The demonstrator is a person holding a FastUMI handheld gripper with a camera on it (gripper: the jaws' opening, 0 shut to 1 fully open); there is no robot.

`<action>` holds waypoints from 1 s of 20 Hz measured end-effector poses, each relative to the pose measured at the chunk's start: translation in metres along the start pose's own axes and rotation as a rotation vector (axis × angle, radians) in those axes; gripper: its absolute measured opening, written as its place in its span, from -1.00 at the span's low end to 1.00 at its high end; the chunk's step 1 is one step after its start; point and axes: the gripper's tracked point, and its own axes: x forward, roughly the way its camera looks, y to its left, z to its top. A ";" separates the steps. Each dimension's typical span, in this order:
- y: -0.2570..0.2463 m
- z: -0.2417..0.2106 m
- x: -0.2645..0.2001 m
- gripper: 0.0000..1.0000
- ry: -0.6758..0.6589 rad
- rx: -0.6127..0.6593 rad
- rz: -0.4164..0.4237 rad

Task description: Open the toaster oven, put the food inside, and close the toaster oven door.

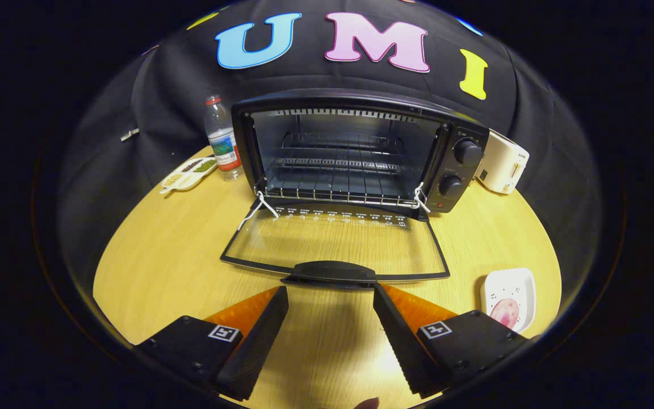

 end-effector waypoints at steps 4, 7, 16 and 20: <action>-0.021 0.026 -0.044 0.97 -0.012 -0.007 0.062; -0.047 0.063 -0.087 0.98 -0.048 0.036 0.117; -0.193 0.070 -0.134 0.99 0.143 0.057 0.188; -0.274 0.046 -0.115 0.97 0.274 0.130 0.142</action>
